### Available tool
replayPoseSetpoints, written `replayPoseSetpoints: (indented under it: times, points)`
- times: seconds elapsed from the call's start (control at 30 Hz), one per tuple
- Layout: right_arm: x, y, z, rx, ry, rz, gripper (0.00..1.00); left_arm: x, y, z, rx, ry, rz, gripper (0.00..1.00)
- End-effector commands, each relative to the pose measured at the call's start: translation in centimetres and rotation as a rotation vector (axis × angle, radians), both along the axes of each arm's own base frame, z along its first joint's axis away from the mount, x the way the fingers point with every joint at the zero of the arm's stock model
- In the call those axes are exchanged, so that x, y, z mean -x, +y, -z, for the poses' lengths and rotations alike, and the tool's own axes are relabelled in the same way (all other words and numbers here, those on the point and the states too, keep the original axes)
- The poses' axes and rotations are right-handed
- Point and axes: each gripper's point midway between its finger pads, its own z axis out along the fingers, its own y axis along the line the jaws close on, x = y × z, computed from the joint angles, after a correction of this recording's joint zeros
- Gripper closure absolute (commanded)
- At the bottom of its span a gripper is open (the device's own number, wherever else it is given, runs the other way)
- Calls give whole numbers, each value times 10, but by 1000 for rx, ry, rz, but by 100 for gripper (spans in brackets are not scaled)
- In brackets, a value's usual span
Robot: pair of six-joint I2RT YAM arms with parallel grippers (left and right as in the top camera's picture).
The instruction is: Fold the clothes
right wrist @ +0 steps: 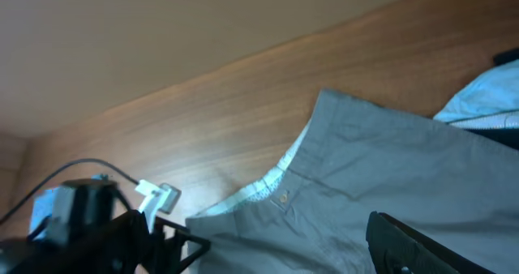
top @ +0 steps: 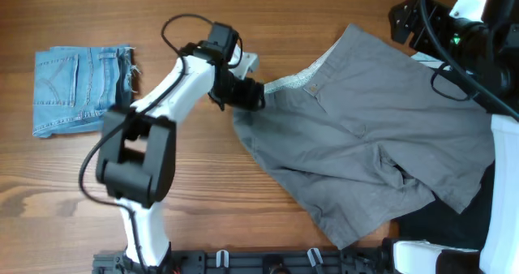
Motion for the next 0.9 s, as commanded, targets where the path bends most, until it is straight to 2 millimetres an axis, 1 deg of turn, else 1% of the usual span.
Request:
replayPoseSetpoints:
  times: [0.0, 0.03, 0.07, 0.1, 0.17, 0.2, 0.23, 0.27, 0.3, 0.33, 0.37, 0.43, 0.5, 0.53, 0.6, 0.63, 0.67, 0.7, 0.73, 0.77, 0.8, 0.83, 0.87]
  points:
    - [-7, 1, 14, -2, 41, -13, 9, -3, 21, 31, -151, 6, -10, 12]
    - [-8, 1, 15, -2, 46, -13, 9, -6, 30, 33, -202, -12, -19, 14]
    - [-9, 1, 16, -2, 49, -13, 9, -9, 40, 35, -258, -28, -28, 23]
    - [-9, 1, 16, -2, 49, -13, 9, -9, 45, 38, -287, -32, -32, 36]
    - [-10, 1, 16, -2, 46, -12, 8, -3, 50, 45, -301, -20, -33, 50]
    - [-10, 1, 16, -2, 46, -12, 9, 4, 53, 55, -308, -2, -31, 57]
    - [-10, 1, 15, -2, 43, -12, 8, 12, 56, 63, -317, 19, -28, 67]
    - [-11, 1, 15, -2, 40, -12, 8, 22, 64, 73, -336, 45, -38, 79]
    - [-11, 1, 15, -1, 39, -13, 9, 26, 75, 80, -378, 62, -91, 96]
    - [-11, 1, 15, -2, 40, -12, 8, 29, 93, 85, -438, 75, -169, 96]
    - [-11, 1, 15, -2, 40, -12, 9, 34, 124, 90, -527, 97, -289, 96]
    - [-11, 1, 15, -2, 40, -12, 9, 39, 155, 90, -556, 154, -391, 96]
    - [-11, 1, 15, -2, 40, -12, 9, 48, 203, 83, -565, 234, -510, 96]
    - [-11, 1, 15, -2, 40, -13, 8, 55, 228, 74, -564, 276, -581, 96]
    - [-10, 1, 15, -1, 42, -13, 8, 65, 265, 52, -548, 307, -705, 96]
    - [-10, 1, 16, -1, 45, -13, 8, 67, 280, 34, -534, 284, -748, 96]
    - [-10, 1, 16, -1, 47, -13, 8, 65, 287, 19, -522, 251, -774, 96]
    - [-10, 0, 16, 1, 48, -10, 8, 59, 286, 1, -474, 198, -788, 91]
    - [-10, -1, 16, 7, 48, -4, 8, 45, 264, -27, -331, 107, -733, 77]
    - [-10, -2, 17, 11, 48, 1, 8, 33, 244, -50, -218, 28, -699, 55]
    - [-10, -3, 17, 15, 47, 4, 8, 13, 208, -85, -52, -102, -612, 39]
    - [-10, -4, 17, 19, 47, 11, 8, 3, 187, -103, 18, -179, -549, 31]
    - [-11, -6, 17, 25, 48, 15, 8, -10, 162, -117, 57, -264, -480, 25]
